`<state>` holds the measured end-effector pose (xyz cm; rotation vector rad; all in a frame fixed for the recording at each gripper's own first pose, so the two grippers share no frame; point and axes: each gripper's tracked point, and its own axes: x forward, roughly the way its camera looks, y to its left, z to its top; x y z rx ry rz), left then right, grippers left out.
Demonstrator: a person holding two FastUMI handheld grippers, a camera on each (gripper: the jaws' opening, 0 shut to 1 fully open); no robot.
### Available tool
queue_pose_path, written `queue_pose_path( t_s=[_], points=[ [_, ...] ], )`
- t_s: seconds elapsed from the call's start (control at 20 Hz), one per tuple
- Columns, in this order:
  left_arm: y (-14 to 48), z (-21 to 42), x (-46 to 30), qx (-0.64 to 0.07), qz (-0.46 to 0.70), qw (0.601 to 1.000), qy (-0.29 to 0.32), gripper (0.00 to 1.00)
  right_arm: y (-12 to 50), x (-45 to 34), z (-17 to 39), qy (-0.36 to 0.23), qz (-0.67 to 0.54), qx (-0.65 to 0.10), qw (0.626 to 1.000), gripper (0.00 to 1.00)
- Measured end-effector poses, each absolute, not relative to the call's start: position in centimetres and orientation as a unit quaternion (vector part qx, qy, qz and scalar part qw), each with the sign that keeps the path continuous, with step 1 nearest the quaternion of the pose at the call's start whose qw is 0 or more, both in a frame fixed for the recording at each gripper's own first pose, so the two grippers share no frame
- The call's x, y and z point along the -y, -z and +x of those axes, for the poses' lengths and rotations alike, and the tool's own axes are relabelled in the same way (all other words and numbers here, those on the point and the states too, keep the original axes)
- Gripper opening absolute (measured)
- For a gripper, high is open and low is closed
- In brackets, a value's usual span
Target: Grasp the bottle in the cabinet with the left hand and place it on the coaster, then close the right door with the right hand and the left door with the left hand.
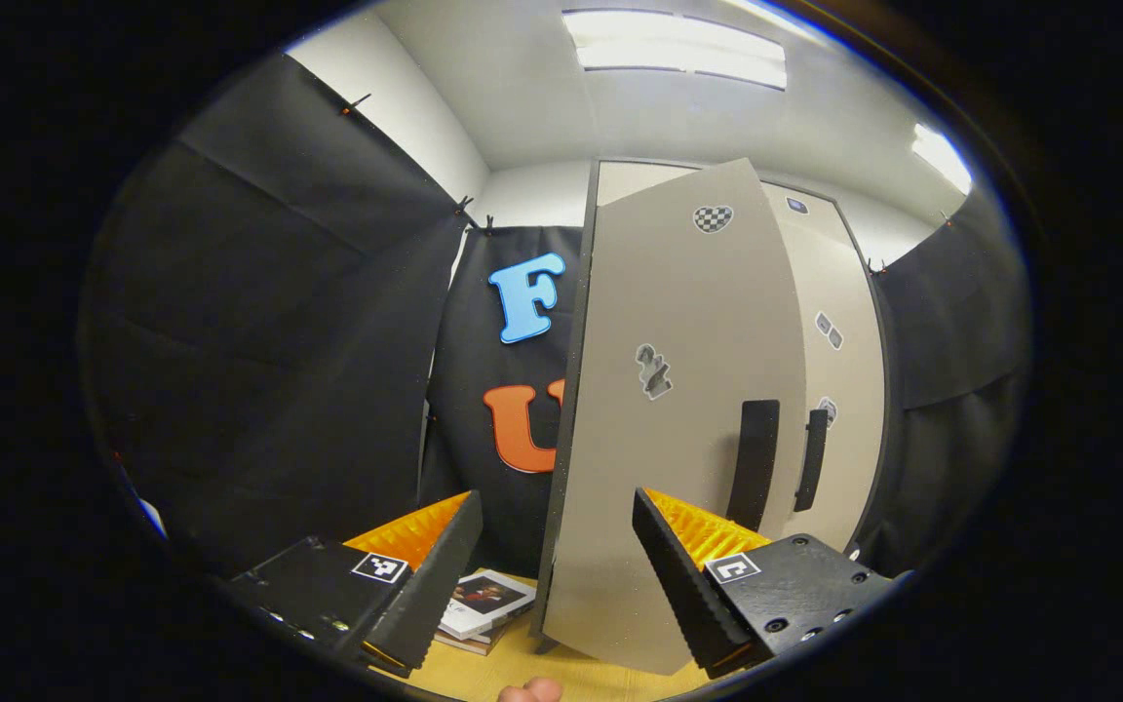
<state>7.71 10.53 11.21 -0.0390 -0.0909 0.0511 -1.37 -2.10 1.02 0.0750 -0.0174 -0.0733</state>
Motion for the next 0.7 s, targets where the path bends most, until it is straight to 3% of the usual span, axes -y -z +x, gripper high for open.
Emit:
queue_pose_path(
  t_s=[0.15,0.2,0.4,0.55,0.6,0.7],
  points=[
    [-10.2,6.0,-8.9,0.040,-0.015,0.999,-0.009,0.95,-1.0,1.1,-0.8,0.019,0.044,0.005,0.999,0.98],
    [-9.7,5.8,-8.2,0.035,-0.016,0.999,-0.001,0.99,-0.9,0.8,-0.7,0.015,0.047,0.004,0.999,0.98],
    [-7.0,4.4,-6.6,0.014,-0.013,1.000,0.006,0.99,-0.8,0.4,-0.1,0.007,0.041,-0.001,0.999,0.98],
    [-4.7,3.5,-4.5,-0.003,-0.038,0.999,0.018,0.95,-0.9,0.2,-0.1,0.004,0.046,-0.003,0.999,0.98],
    [-4.1,3.1,-4.1,-0.006,-0.043,0.999,0.017,0.99,-0.9,0.3,-0.1,0.006,0.045,-0.002,0.999,0.98],
    [-3.4,2.4,-3.7,-0.003,-0.036,0.999,0.011,0.95,-0.7,0.7,-0.1,0.010,0.043,-0.005,0.999,0.98]
  ],
)
